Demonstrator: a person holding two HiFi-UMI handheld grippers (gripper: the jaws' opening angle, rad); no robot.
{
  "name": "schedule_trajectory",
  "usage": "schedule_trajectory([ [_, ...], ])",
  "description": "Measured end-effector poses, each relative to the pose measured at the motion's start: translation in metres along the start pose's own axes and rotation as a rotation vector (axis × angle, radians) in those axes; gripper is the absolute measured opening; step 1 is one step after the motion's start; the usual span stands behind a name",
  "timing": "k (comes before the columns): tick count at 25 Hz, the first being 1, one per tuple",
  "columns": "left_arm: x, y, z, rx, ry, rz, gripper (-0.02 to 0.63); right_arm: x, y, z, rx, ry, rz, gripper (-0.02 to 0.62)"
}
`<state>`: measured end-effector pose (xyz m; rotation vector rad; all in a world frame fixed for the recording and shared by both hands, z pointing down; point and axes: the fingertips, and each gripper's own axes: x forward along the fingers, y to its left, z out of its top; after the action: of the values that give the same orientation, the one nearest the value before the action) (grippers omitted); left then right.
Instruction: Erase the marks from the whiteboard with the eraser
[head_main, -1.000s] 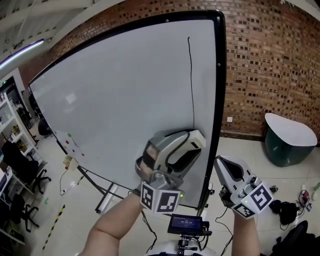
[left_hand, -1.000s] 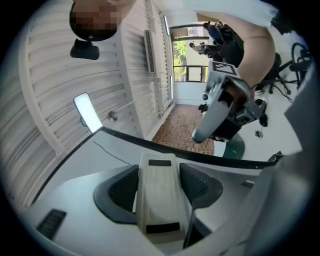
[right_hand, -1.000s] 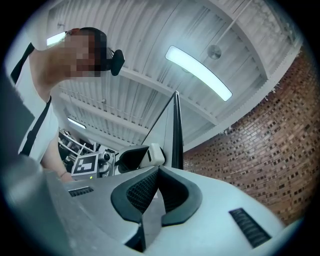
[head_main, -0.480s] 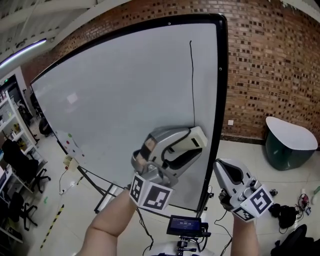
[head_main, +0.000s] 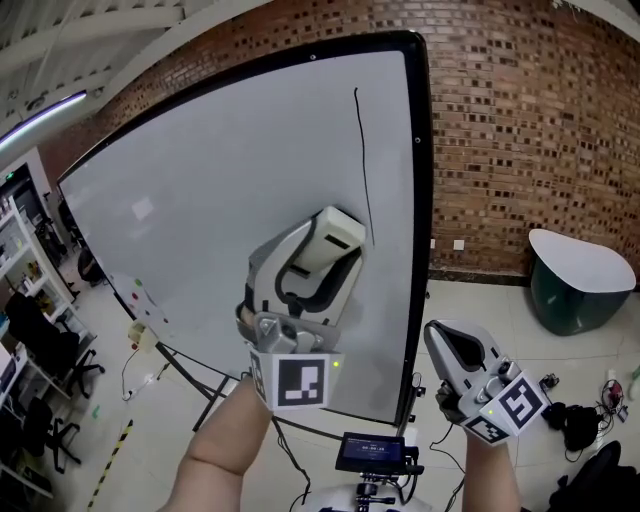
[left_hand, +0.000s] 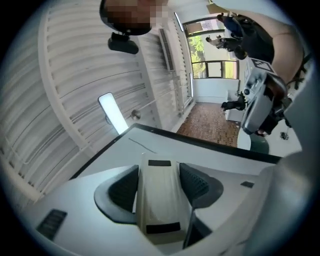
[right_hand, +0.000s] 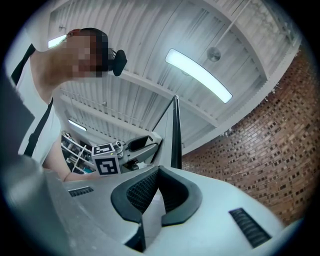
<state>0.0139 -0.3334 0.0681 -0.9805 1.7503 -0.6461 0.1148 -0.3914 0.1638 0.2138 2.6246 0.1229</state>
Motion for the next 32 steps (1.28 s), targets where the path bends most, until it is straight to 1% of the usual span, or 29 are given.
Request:
schedule_trajectory([
  [1, -0.001, -0.015, 0.004, 0.036, -0.006, -0.043, 0.279, -0.001, -0.001, -0.001, 0.003, 0.001, 0.0, 0.02],
  [4, -0.009, -0.062, 0.014, 0.166, -0.062, -0.199, 0.281, 0.001, -0.002, -0.003, 0.009, 0.007, 0.005, 0.02],
  [5, -0.012, -0.072, 0.015, 0.206, -0.076, -0.233, 0.282, 0.001, -0.002, -0.004, 0.011, 0.008, 0.006, 0.02],
  [6, -0.013, -0.077, 0.016, 0.232, -0.082, -0.25, 0.282, 0.001, -0.002, -0.003, 0.012, 0.008, 0.005, 0.02],
  [7, -0.012, -0.076, 0.016, 0.235, -0.083, -0.254, 0.282, 0.001, -0.001, -0.003, 0.011, 0.008, 0.005, 0.02],
  [10, -0.002, -0.054, 0.018, 0.156, -0.079, -0.219, 0.282, 0.0, 0.001, 0.0, -0.001, 0.005, 0.011, 0.02],
  [16, 0.018, 0.019, 0.024, 0.071, -0.052, -0.036, 0.282, -0.001, 0.005, 0.017, -0.045, 0.004, 0.022, 0.02],
  [17, 0.021, 0.03, 0.027, 0.051, -0.055, -0.003, 0.282, 0.001, 0.005, 0.022, -0.058, 0.002, 0.027, 0.02],
  [19, 0.028, 0.049, 0.036, 0.002, -0.097, 0.05, 0.282, 0.007, 0.005, 0.033, -0.092, -0.002, 0.047, 0.02],
  [21, 0.033, 0.055, 0.039, -0.027, -0.112, 0.06, 0.282, 0.014, 0.007, 0.044, -0.124, -0.007, 0.073, 0.02],
  [22, 0.033, 0.052, 0.038, -0.015, -0.1, 0.052, 0.282, 0.017, 0.008, 0.048, -0.136, -0.009, 0.085, 0.02],
  [24, 0.028, 0.036, 0.036, 0.057, -0.068, 0.021, 0.281, 0.022, 0.011, 0.053, -0.149, -0.015, 0.107, 0.02],
  [25, 0.025, 0.024, 0.036, 0.099, -0.062, -0.007, 0.281, 0.025, 0.014, 0.055, -0.151, -0.018, 0.117, 0.02],
  [29, 0.011, -0.033, 0.037, 0.238, -0.081, -0.178, 0.281, 0.036, 0.027, 0.051, -0.148, -0.015, 0.151, 0.02],
  [31, 0.001, -0.053, 0.032, 0.271, -0.082, -0.257, 0.282, 0.04, 0.035, 0.046, -0.154, -0.009, 0.169, 0.02],
  [32, -0.003, -0.057, 0.029, 0.272, -0.08, -0.281, 0.282, 0.041, 0.039, 0.044, -0.158, -0.007, 0.177, 0.02],
])
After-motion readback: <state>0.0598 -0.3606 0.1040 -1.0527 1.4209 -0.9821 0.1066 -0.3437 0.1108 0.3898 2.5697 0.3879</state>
